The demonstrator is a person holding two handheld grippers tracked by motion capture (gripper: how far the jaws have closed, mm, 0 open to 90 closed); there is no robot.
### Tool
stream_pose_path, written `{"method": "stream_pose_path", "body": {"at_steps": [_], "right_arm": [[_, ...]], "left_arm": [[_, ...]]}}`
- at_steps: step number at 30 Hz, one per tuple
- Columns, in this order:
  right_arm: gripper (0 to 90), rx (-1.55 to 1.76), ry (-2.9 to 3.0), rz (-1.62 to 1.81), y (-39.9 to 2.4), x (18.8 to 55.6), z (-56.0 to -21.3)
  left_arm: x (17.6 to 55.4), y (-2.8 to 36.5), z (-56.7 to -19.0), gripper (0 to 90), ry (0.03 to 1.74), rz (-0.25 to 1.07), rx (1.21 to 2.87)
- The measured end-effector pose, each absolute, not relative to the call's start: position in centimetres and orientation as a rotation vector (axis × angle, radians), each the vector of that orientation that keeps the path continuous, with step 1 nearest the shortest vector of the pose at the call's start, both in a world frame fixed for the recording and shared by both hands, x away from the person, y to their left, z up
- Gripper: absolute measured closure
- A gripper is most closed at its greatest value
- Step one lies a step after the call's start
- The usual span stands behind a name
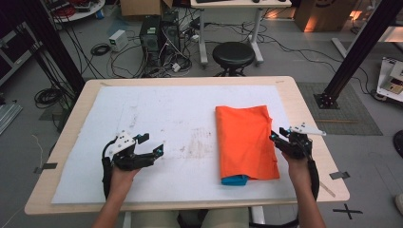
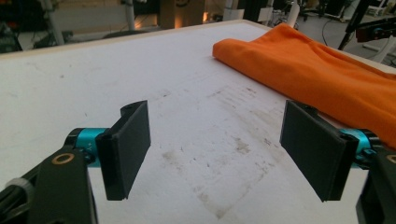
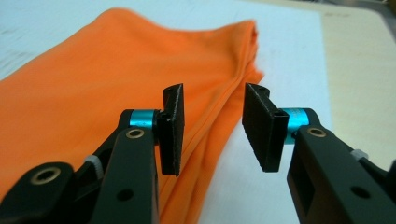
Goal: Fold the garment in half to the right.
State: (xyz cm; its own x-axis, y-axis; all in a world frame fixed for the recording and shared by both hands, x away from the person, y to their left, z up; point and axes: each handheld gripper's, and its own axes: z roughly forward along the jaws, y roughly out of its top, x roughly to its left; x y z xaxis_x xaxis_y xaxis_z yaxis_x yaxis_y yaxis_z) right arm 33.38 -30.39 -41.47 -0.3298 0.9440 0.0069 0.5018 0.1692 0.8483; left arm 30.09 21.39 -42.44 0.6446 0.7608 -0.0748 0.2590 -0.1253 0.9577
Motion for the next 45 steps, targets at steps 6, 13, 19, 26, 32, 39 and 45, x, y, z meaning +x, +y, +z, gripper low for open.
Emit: {"method": "stream_pose_path", "body": {"at_steps": [6,13,19,26,32,39,45], "right_arm": [[62.4,1.330,2.019,1.027,-29.4,29.9,-42.6],[66.6,1.371,2.049,0.995,-29.1,27.3,-42.9],[69.7,1.369,2.105,0.956,-28.6,27.2,-44.1],[88.3,1.332,2.088,0.958,-29.3,27.1,-43.6],[88.3,1.380,2.012,0.976,-30.9,26.5,-42.8],[60.7,1.474,2.030,0.931,-31.0,27.2,-43.7],[38.5,1.314,1.948,1.125,-29.4,26.6,-41.4]], "left_arm": [[28.4,22.0,-42.6,23.3,0.767,0.579,1.699],[27.2,22.1,-42.8,21.5,0.782,0.579,1.674],[27.0,21.5,-43.0,21.5,0.773,0.575,1.691],[27.1,21.4,-43.0,21.5,0.778,0.578,1.690],[27.0,21.7,-42.9,21.5,0.785,0.581,1.682],[27.0,21.5,-42.9,21.5,0.785,0.579,1.688],[27.0,21.8,-42.9,21.5,0.793,0.583,1.684]]}}
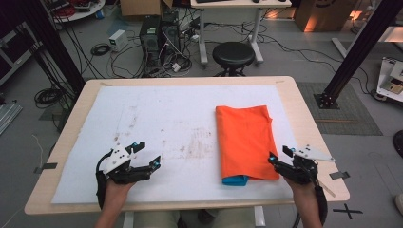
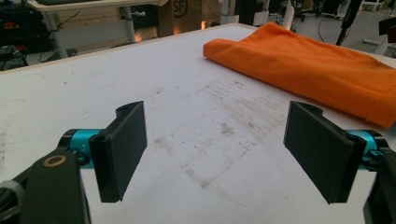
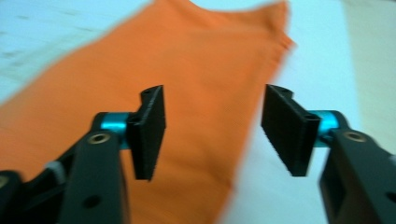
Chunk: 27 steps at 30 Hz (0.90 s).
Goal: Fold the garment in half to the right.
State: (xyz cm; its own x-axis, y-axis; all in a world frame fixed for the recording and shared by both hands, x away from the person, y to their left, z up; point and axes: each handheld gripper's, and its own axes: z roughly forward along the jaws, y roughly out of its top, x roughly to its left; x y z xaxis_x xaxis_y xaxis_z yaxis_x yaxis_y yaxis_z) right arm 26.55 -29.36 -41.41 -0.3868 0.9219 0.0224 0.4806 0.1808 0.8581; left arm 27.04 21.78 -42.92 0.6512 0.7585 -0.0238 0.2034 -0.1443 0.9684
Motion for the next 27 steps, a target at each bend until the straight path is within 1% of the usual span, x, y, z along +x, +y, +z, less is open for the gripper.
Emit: {"method": "stream_pose_path", "body": {"at_steps": [3,8,11,15,17,22,24,27], "right_arm": [[29.9,1.244,2.001,1.152,-26.6,27.1,-41.3],[28.5,1.146,2.142,1.112,-21.8,28.3,-42.1],[28.5,1.089,2.196,1.036,-19.7,29.0,-42.9],[28.7,1.054,2.276,0.939,-18.5,29.5,-44.5],[28.7,1.078,2.286,0.962,-18.7,29.6,-44.6],[28.7,1.122,2.204,1.134,-19.6,30.4,-42.5],[28.7,1.145,2.137,1.142,-19.7,31.5,-41.8],[28.7,1.186,2.110,1.075,-18.9,33.8,-41.8]], "left_arm": [[27.0,21.8,-42.9,21.5,0.796,0.582,1.681],[27.1,22.0,-42.8,21.5,0.795,0.584,1.682],[27.3,22.2,-42.8,21.5,0.796,0.587,1.680],[27.7,22.3,-42.8,21.5,0.803,0.585,1.672],[27.9,22.3,-42.8,21.5,0.799,0.584,1.673],[28.7,22.2,-42.8,21.5,0.793,0.581,1.679],[29.0,22.3,-42.8,21.5,0.795,0.585,1.675],[29.4,22.4,-42.6,21.5,0.796,0.587,1.669]]}}
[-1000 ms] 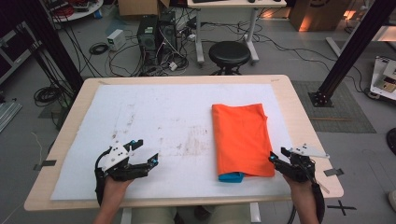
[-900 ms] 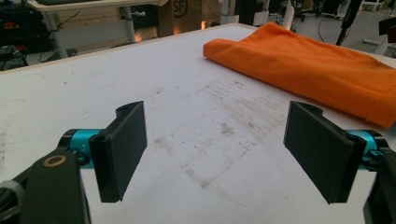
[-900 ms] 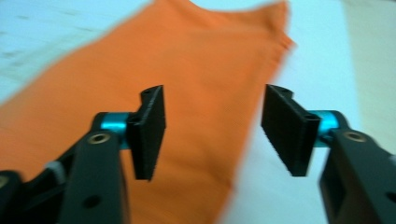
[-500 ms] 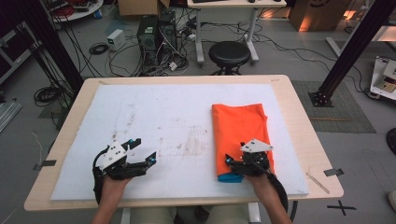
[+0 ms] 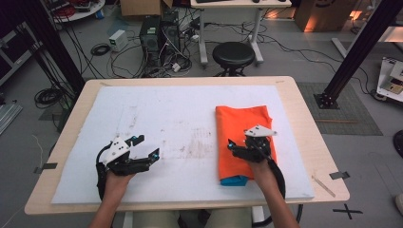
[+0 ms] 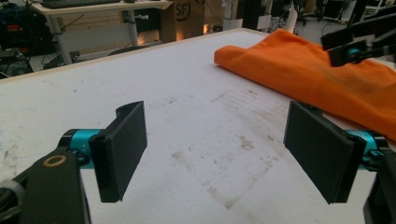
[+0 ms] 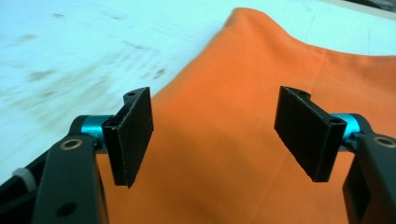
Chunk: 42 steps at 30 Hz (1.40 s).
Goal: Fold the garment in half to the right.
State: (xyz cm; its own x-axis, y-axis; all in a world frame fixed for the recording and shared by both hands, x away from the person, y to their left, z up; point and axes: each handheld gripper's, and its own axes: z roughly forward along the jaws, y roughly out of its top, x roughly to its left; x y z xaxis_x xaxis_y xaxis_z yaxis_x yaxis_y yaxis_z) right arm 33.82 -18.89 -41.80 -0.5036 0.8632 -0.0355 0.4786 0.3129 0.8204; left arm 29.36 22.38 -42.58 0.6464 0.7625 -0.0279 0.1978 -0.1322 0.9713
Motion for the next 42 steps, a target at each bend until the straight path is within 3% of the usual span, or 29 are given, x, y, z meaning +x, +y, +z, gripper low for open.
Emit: {"method": "stream_pose_path", "body": {"at_steps": [5,11,20,28,34,42], "right_arm": [[28.7,1.186,2.162,0.917,-17.0,36.6,-42.9],[28.7,1.201,2.219,0.860,-16.5,37.5,-44.2],[28.7,1.198,2.161,0.904,-16.1,39.5,-42.2],[27.8,1.218,2.200,0.821,-14.5,41.1,-43.8],[27.7,1.285,2.097,1.015,-17.0,40.5,-42.3],[27.6,1.415,2.069,0.876,-21.2,40.5,-43.8]], "left_arm": [[29.9,22.6,-42.3,21.5,0.796,0.591,1.670],[30.5,22.8,-42.3,21.5,0.811,0.594,1.673],[30.7,23.0,-42.3,21.5,0.818,0.594,1.667],[30.6,23.0,-42.2,21.5,0.813,0.590,1.661],[30.7,23.1,-42.2,21.5,0.819,0.590,1.658],[30.7,23.0,-42.3,21.5,0.820,0.587,1.658]]}}
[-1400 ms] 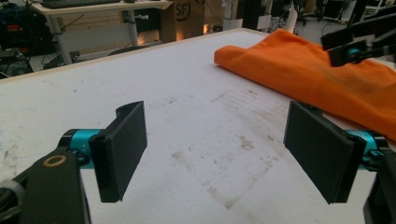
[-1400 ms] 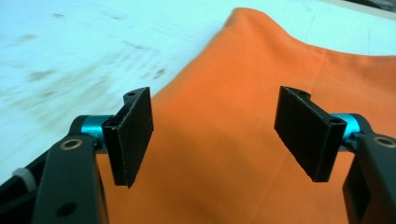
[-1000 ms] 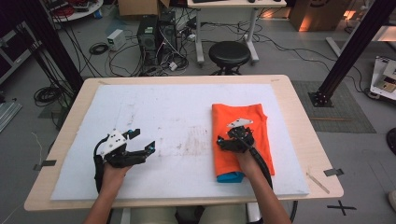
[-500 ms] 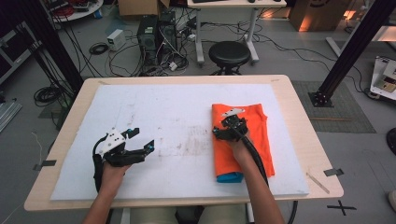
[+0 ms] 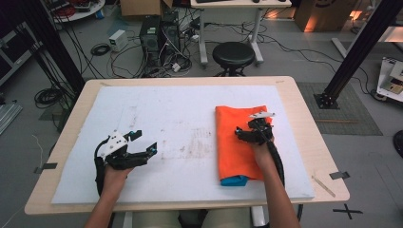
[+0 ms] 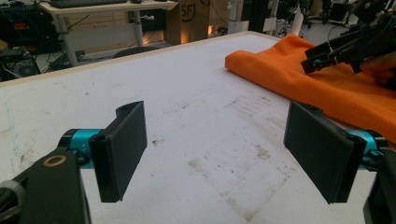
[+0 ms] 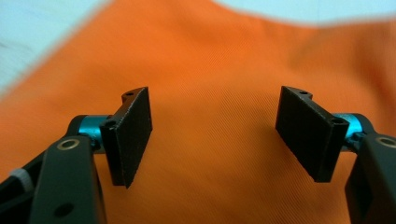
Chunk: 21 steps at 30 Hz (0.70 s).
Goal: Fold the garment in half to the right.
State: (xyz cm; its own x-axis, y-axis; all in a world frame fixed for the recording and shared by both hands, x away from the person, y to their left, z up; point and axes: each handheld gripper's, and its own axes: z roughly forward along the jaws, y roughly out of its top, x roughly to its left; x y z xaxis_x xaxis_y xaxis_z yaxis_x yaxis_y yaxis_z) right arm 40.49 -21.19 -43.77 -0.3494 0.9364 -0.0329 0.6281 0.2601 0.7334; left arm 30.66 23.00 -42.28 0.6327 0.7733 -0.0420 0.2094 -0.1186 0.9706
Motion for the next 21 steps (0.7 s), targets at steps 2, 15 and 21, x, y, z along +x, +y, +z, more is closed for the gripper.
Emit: {"method": "stream_pose_path", "body": {"at_steps": [2,15,21], "right_arm": [[27.6,1.458,2.071,0.887,-21.9,40.6,-44.1],[33.3,1.468,2.061,0.858,-27.0,38.3,-44.3],[31.3,1.468,1.998,0.921,-27.9,37.4,-44.0]], "left_arm": [[30.7,23.0,-42.3,21.5,0.819,0.587,1.662],[30.8,23.1,-42.4,21.5,0.827,0.586,1.658],[30.9,23.1,-42.4,21.5,0.827,0.583,1.657]]}}
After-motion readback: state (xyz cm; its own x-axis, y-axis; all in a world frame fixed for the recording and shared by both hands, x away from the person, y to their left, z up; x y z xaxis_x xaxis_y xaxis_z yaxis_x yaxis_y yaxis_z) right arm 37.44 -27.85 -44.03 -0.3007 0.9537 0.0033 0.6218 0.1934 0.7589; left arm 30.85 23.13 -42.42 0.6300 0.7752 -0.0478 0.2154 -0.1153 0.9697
